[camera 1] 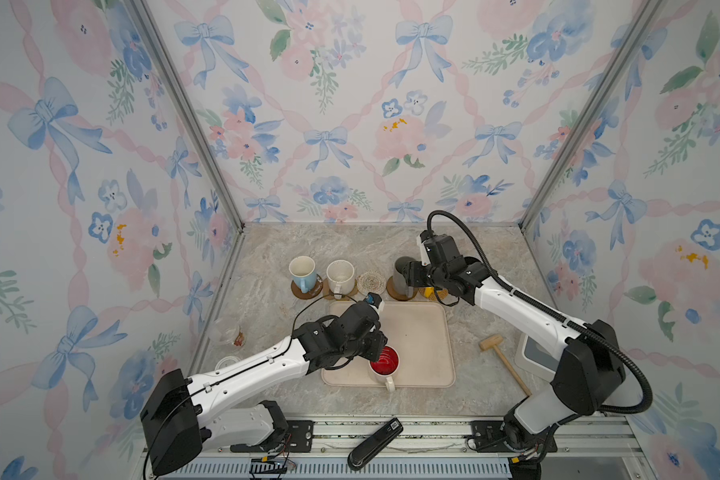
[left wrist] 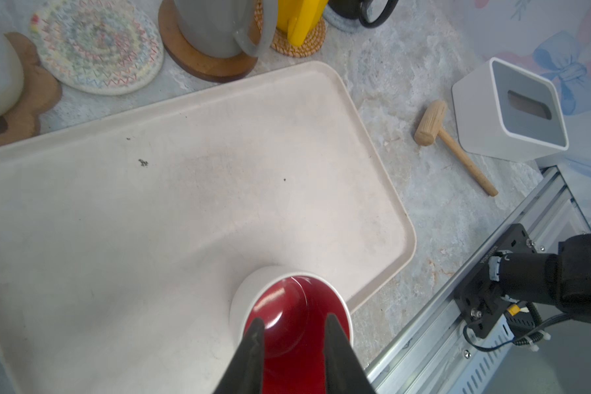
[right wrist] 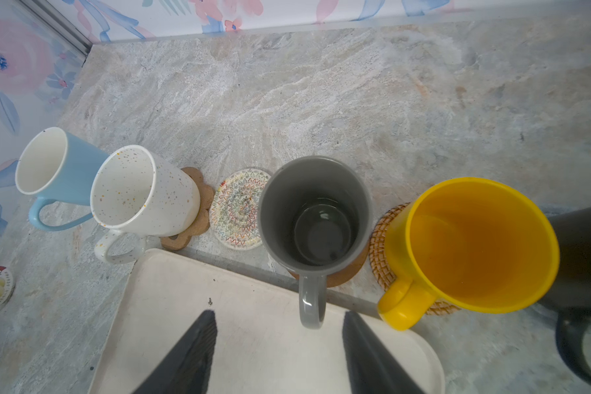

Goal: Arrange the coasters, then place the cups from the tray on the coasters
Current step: 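Raise the right gripper off the grey mug while moving left gripper over red mug, then lower the left gripper onto the red-lined mug's rim and close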

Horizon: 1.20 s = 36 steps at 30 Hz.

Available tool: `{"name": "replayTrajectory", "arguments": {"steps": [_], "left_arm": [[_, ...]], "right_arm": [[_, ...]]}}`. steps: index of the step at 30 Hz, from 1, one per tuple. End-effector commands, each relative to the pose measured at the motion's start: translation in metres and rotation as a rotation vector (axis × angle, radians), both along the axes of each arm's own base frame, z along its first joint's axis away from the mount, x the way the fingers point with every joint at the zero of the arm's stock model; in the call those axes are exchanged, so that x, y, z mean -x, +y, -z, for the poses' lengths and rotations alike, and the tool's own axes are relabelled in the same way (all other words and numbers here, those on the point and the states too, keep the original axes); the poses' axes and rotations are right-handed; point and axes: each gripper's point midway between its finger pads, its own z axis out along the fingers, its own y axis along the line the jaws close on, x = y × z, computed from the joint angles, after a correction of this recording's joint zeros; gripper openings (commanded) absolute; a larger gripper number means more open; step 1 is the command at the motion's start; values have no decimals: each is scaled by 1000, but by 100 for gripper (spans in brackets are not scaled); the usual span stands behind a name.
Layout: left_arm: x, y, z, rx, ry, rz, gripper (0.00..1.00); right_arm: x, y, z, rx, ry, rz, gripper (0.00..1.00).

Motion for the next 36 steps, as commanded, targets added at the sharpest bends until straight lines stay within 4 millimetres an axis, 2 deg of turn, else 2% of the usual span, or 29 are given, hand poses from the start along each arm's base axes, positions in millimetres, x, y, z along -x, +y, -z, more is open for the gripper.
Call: {"name": "replayTrajectory", "arguments": {"steps": [1, 9, 18, 36], "left_arm": [[22, 4, 9, -48, 83, 6, 27], [50, -8, 10, -42, 142, 41, 27], [76, -19, 23, -67, 230, 62, 28], [82, -28, 59, -163, 316, -14, 34]], "right_arm": [[1, -3, -4, -30, -5, 6, 62], [1, -2, -2, -37, 1, -1, 62], [0, -5, 3, -51, 14, -1, 62], [-2, -14, 13, -65, 44, 10, 63]]}}
